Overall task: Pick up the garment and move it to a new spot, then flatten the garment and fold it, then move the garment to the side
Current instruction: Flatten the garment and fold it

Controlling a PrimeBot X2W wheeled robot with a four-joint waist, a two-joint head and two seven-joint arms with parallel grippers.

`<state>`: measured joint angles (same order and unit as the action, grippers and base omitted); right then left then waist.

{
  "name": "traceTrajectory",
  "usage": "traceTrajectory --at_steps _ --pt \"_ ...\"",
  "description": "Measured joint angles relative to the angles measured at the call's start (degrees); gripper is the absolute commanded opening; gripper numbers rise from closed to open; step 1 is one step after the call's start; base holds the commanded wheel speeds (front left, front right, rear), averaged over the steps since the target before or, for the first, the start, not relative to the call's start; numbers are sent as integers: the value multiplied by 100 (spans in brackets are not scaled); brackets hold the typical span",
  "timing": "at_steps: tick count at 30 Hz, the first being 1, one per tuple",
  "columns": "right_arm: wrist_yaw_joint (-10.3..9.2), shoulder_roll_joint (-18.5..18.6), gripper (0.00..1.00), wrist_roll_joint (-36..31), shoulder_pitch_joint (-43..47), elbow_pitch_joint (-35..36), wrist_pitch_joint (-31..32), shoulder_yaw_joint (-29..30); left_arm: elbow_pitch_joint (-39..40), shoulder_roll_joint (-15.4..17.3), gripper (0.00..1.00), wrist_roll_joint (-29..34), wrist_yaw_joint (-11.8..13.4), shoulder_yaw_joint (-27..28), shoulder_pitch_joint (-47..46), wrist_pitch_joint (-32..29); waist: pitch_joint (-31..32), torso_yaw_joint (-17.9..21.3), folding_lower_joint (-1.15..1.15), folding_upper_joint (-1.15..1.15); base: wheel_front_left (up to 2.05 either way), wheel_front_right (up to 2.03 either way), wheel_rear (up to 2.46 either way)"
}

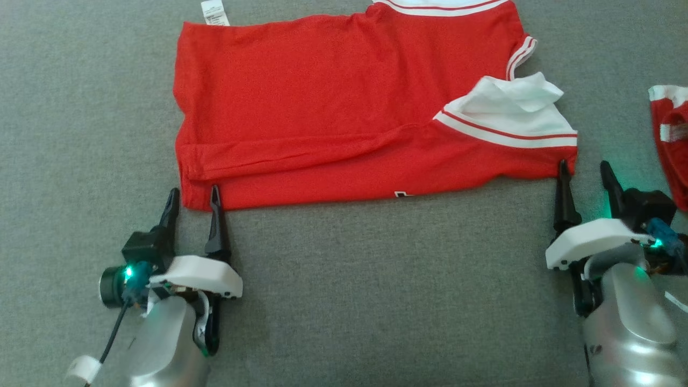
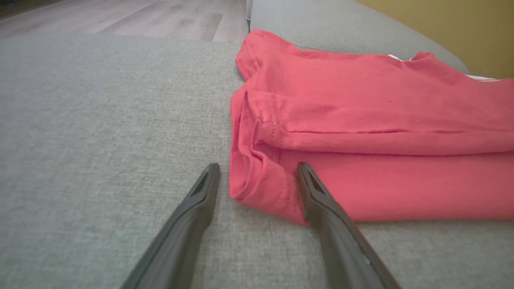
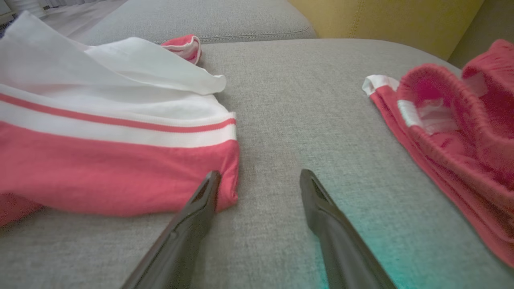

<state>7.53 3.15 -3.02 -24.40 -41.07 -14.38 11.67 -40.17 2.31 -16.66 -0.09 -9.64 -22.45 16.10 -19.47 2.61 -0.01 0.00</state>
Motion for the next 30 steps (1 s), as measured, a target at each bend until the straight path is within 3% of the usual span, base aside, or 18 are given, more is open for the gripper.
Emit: traceTrajectory --at_steps 3,4,6,7,8,9,19,30 --pt "0 5 100 160 -85 -213 -53 -76 -231 22 100 -154 -51 -193 -127 55 -6 -29 -1 0 0 0 0" --pt "0 14 100 248 -143 -278 -56 -132 -301 31 94 -227 -79 -254 -165 62 -6 -37 -1 0 0 0 0" --pt "0 32 100 392 -265 -425 -59 -270 -449 38 44 -344 -155 -397 -264 64 -4 -52 -1 0 0 0 0" --pt "0 43 76 480 -318 -506 -62 -372 -530 40 15 -410 -199 -474 -322 64 -1 -61 -1 0 0 0 0" --pt "0 63 29 583 -359 -598 -76 -471 -601 42 0 -460 -232 -547 -374 64 5 -68 -1 0 0 0 0" --pt "0 79 0 719 -394 -655 -76 -590 -670 46 0 -505 -259 -610 -418 64 13 -77 0 0 0 0 0" --pt "0 59 0 1099 -411 -514 -42 -708 -516 59 0 -695 -369 -693 -412 -75 215 -172 3 0 0 0 0" --pt "0 200 0 1662 -1004 -388 91 -744 177 257 0 -537 -446 53 -817 -140 881 -172 1 0 0 0 0"
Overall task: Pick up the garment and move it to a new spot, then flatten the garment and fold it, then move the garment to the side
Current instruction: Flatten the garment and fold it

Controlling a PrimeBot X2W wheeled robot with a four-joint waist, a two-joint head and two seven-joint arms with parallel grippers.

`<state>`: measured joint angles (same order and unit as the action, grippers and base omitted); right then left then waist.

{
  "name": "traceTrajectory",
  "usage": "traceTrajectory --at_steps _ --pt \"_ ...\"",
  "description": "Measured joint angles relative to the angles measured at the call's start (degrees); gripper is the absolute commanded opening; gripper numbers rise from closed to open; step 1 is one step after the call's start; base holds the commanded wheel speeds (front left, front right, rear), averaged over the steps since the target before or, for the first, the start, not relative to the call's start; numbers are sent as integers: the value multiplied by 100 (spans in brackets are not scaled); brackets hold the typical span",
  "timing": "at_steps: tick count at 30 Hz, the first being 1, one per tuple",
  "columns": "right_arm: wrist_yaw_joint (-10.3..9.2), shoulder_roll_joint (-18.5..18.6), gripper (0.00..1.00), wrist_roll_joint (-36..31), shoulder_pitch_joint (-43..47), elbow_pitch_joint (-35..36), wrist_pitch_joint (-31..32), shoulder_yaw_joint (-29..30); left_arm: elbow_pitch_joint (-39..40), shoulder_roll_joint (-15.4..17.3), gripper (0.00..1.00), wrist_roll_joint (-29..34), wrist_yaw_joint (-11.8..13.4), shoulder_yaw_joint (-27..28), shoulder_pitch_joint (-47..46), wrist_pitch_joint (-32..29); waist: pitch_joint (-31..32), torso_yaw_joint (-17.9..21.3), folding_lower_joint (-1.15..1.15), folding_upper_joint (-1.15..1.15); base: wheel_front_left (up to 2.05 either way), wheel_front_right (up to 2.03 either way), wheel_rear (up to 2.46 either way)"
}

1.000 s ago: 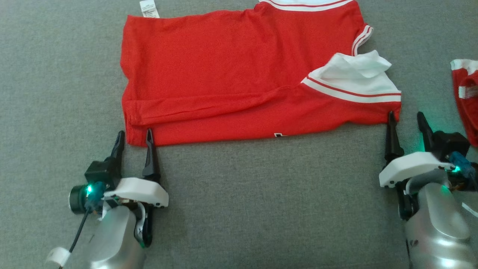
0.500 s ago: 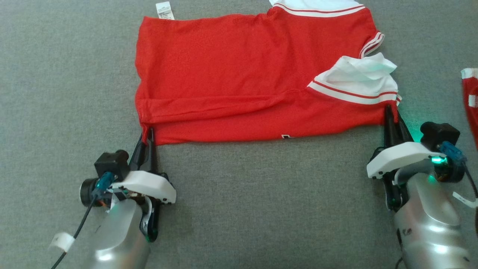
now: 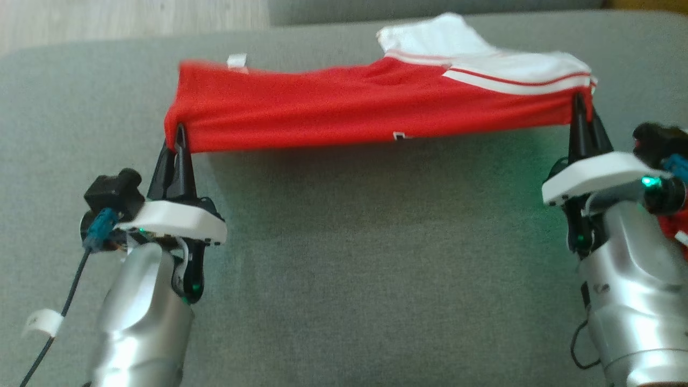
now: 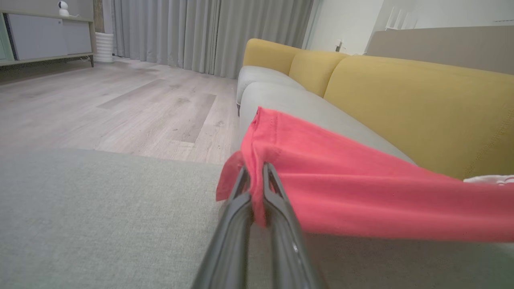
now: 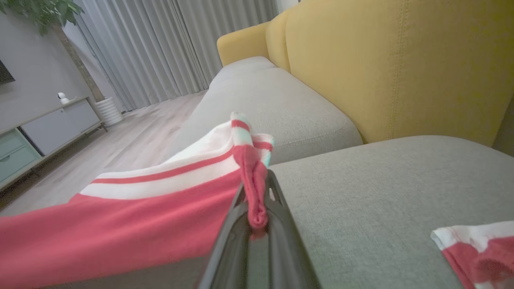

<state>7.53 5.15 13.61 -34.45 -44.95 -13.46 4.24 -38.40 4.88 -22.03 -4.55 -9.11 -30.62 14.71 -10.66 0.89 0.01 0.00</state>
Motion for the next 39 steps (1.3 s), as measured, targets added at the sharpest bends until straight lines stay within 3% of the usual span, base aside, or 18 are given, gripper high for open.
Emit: traceTrajectory --at_steps 5,12,16,17,18,19,23,27,28,33,39 --pt "0 79 0 304 243 -35 194 -91 -363 -41 0 -8 -8 -18 388 0 416 39 -1 0 0 0 0" --pt "0 91 0 834 1946 127 349 -213 -616 -247 0 -155 -53 -42 1941 -2 602 64 -1 0 0 0 0" --pt "0 96 0 981 2365 382 428 -258 -531 -250 0 -159 -78 -85 2185 4 535 60 -2 0 0 0 0" --pt "0 97 63 1042 2414 485 443 -259 -478 -246 8 -142 -81 -90 2185 7 498 62 -2 0 0 0 0" --pt "0 104 100 1069 2423 584 446 -282 -409 -245 54 -105 -85 -89 2182 5 458 62 -1 0 0 0 0" --pt "0 115 100 1068 2416 682 457 -296 -371 -245 100 -100 -102 -99 2175 5 419 60 -1 0 0 0 0" --pt "0 212 100 992 2286 1010 503 -346 -246 -190 100 29 -186 -271 2016 9 232 37 -1 0 0 0 0" --pt "0 282 100 804 1847 1278 614 -338 -178 265 100 198 -203 -371 1320 -162 -14 -8 0 0 0 0 0" --pt "0 305 100 691 1552 1383 699 -347 -88 513 100 203 -211 -382 799 -401 -155 -38 0 0 0 0 0" --pt "0 411 100 503 829 1557 871 -454 65 915 100 9 -260 -714 -508 -1460 -550 -99 1 0 0 0 0" --pt "0 450 100 417 191 1573 927 -777 181 1382 100 -893 -303 -1452 -1128 -2420 -1025 -78 1 0 0 0 0"
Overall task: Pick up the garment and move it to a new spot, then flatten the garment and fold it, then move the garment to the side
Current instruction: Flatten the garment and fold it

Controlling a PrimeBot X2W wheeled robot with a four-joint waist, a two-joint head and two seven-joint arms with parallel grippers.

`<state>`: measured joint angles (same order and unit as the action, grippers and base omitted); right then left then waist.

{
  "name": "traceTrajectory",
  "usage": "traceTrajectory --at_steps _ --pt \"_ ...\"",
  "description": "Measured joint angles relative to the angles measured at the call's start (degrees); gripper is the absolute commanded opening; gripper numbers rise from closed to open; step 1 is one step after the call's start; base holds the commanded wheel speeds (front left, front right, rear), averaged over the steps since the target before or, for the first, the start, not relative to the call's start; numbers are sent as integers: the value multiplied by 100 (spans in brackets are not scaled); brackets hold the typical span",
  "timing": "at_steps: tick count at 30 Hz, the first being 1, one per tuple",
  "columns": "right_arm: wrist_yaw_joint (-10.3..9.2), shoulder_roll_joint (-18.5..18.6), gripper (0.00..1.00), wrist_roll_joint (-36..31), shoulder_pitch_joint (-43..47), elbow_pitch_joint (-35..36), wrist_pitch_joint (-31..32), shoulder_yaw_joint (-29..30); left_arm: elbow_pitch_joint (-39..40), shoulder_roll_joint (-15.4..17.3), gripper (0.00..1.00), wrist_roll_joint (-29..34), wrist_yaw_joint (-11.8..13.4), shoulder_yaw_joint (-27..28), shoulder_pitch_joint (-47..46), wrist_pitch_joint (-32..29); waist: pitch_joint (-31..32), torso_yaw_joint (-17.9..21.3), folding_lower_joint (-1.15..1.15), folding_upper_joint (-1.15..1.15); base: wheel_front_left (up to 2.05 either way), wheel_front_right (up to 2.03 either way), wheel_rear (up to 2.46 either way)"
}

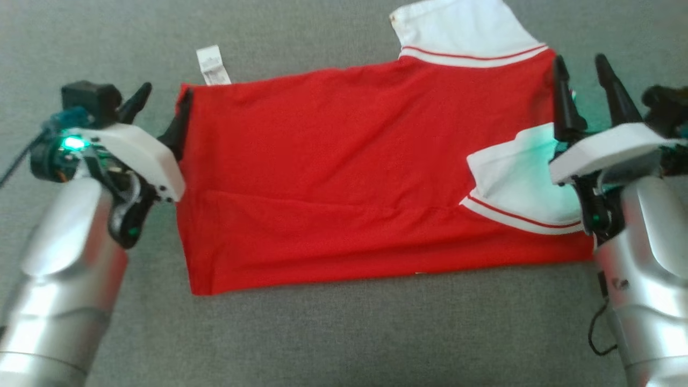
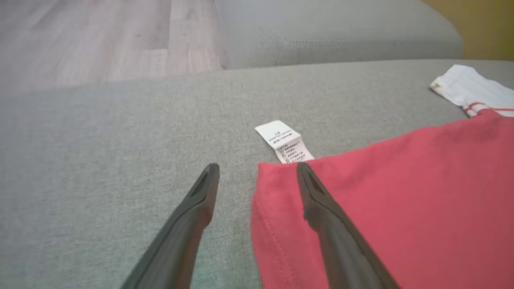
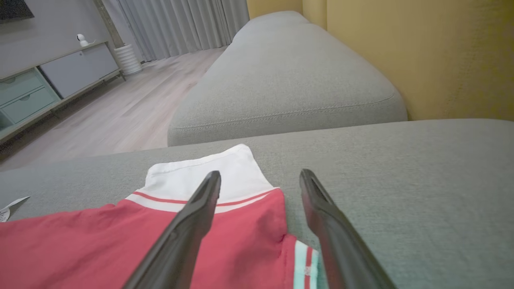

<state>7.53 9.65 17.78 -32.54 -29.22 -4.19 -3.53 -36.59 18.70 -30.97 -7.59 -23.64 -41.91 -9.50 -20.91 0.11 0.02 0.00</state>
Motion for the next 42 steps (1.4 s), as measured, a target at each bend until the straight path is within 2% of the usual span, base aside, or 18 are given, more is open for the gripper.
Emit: traceTrajectory --at_steps 5,14,15,17,18,21,26,33,42 --pt "0 -1 100 3 -107 -103 -42 -182 -147 253 100 -337 1 -197 -77 8 -267 72 0 0 0 0 0" --pt "0 22 100 88 -460 -286 -94 -327 -393 234 100 -745 0 -537 -314 310 -454 115 -2 0 0 0 0" --pt "0 26 100 88 -519 -299 -104 -343 -431 236 97 -745 0 -615 -350 310 -462 114 -2 0 0 0 0" --pt "0 38 100 87 -603 -325 -134 -368 -471 238 36 -762 0 -704 -408 337 -474 106 -2 0 0 0 0" --pt "0 52 100 85 -633 -359 -129 -394 -498 238 0 -797 0 -784 -437 345 -480 100 -2 0 0 0 0" --pt "0 145 100 45 -791 -550 75 -499 -505 229 0 -850 -2 -962 -527 414 -516 49 -2 0 0 0 0" --pt "0 412 100 -93 -1506 -1042 658 -560 -565 140 0 -661 26 -1009 -715 1049 -597 -167 -2 0 0 0 0" --pt "0 628 100 -356 -2511 -1849 1338 -656 -548 -236 0 -482 57 -1179 -1014 1552 -749 -611 -2 0 0 0 0" --pt "0 788 100 -775 -3131 -2778 1585 -505 -570 -605 0 -479 51 -1423 -1118 1804 -966 -1120 -1 0 0 0 0"
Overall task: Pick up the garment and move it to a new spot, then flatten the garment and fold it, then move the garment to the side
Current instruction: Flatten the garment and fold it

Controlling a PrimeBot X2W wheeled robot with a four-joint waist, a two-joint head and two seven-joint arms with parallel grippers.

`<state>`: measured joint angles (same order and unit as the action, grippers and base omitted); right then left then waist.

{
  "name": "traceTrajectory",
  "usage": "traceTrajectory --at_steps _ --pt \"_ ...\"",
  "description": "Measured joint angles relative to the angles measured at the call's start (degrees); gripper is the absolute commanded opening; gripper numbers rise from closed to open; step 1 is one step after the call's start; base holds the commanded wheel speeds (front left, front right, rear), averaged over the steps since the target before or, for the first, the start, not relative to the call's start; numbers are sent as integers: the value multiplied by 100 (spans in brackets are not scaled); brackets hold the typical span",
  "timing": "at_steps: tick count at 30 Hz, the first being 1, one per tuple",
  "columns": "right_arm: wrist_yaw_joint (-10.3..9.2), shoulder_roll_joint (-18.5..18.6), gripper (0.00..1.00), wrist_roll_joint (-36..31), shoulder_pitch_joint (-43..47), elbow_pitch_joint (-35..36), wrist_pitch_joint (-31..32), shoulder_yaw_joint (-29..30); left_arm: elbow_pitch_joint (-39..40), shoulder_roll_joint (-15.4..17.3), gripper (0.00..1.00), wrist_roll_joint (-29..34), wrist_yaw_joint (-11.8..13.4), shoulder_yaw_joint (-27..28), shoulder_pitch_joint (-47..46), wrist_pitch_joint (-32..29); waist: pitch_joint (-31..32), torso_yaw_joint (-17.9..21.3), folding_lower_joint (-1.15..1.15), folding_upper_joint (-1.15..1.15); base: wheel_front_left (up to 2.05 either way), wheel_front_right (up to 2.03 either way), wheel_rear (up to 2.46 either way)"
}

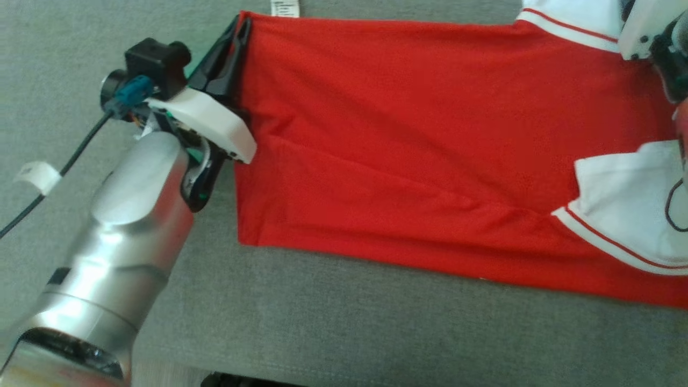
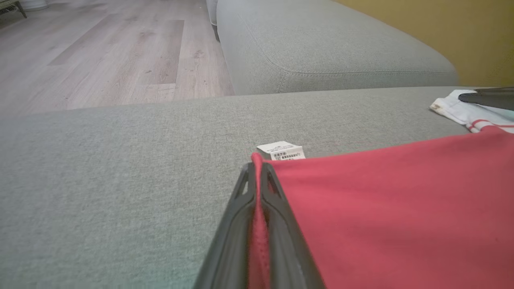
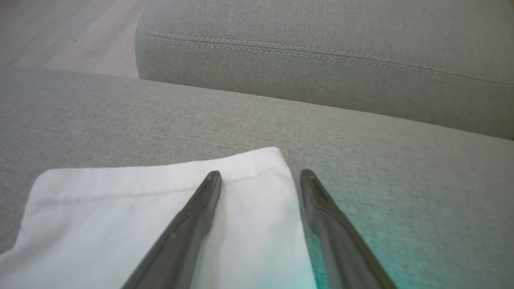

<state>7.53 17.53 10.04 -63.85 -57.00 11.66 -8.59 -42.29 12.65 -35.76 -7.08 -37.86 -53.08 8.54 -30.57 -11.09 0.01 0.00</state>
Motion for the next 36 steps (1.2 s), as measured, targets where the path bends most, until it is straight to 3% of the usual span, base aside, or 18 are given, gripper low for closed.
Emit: traceTrajectory --at_steps 2,3,4,7,16,21,27,36 --pt "0 2 100 -81 -112 -174 3 36 -30 -63 0 -9 -1 -70 -36 43 -47 -89 0 0 0 0 0" --pt "0 1 14 -129 -164 -244 4 35 -47 -81 0 -9 -2 -92 -56 74 -67 -121 0 0 0 0 0" --pt "0 -7 0 -136 -213 -297 45 35 -64 -89 0 -12 -5 -101 -66 100 -85 -139 -1 0 0 0 0" --pt "0 -32 0 -158 -354 -411 -44 97 -169 -87 0 -103 -7 -105 -66 152 -109 -120 0 0 0 0 0" --pt "0 -120 0 -481 -358 -453 -1878 692 -207 -2 0 -15 189 148 -51 576 36 173 0 0 0 0 0" --pt "0 -400 0 -107 -158 -394 -2441 705 266 122 0 344 380 538 330 592 313 384 -1 0 0 0 0" --pt "0 -559 0 726 1151 350 -2587 393 921 212 0 1035 643 1085 1536 592 793 655 -2 0 0 0 0" --pt "0 -654 0 1825 3276 1610 -2575 31 1401 97 0 1561 714 1980 3041 592 1388 1122 -3 0 0 0 0"
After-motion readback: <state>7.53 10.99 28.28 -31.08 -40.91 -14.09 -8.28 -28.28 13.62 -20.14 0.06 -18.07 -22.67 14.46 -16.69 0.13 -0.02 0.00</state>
